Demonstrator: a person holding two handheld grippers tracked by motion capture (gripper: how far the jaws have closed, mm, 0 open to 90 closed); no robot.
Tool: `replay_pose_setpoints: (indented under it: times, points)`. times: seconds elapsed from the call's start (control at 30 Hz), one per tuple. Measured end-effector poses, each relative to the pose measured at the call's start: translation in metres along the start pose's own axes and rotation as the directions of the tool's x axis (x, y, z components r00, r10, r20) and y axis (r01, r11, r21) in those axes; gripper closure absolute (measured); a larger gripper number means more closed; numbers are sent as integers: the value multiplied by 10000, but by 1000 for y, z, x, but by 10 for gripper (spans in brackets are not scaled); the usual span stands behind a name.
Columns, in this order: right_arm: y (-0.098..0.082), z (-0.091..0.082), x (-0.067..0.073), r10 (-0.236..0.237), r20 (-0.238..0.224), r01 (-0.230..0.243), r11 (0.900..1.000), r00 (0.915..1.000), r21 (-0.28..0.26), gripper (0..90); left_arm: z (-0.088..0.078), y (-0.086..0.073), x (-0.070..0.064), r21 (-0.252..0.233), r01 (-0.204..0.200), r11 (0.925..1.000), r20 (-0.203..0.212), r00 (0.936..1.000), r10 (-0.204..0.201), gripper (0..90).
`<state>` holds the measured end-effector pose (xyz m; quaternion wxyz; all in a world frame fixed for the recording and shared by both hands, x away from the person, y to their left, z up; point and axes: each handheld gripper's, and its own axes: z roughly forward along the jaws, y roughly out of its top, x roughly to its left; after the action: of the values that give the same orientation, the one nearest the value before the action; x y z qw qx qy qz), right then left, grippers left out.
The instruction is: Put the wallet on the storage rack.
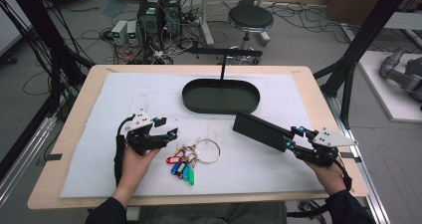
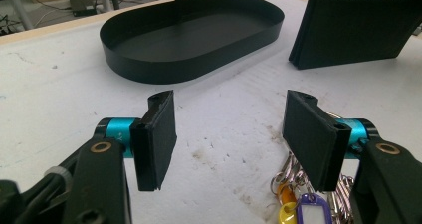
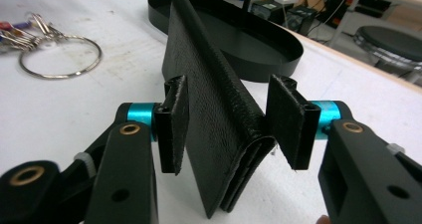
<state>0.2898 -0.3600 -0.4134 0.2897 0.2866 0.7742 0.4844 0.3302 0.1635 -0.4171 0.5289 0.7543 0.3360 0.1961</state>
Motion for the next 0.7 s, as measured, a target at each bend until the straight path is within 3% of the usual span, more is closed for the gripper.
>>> replay_pose_setpoints:
  times: [0.23, 0.5, 0.6, 0.63, 0.67, 0.7]
  points:
    - [-2, -3, 3, -530, 142, 531, 9986, 9985, -62, 561, -1, -1, 1, 31, 12, 10000, -14, 10000, -12, 379]
    - [-5, 2, 0, -445, 575, 422, 9983, 9974, 397, 505, 1, -1, 0, 64, -32, 10000, 72, 10000, 31, 379]
    - [-6, 6, -6, 37, 458, -64, 9982, 9989, 599, 471, 1, -1, 0, 36, -6, 10000, 117, 9999, 5, 375]
    - [-10, 14, -11, 577, 52, -579, 9944, 9983, 889, 460, 2, -1, -1, -24, 17, 10000, 282, 9996, -17, 371]
    - [-10, 14, -11, 577, 52, -579, 9944, 9983, 889, 460, 2, -1, -1, -24, 17, 10000, 282, 9996, -17, 370]
    - [-13, 22, -13, 857, -267, -819, 9892, 9960, 1218, 491, 2, 0, -2, -66, 3, 10000, 339, 9994, 0, 370]
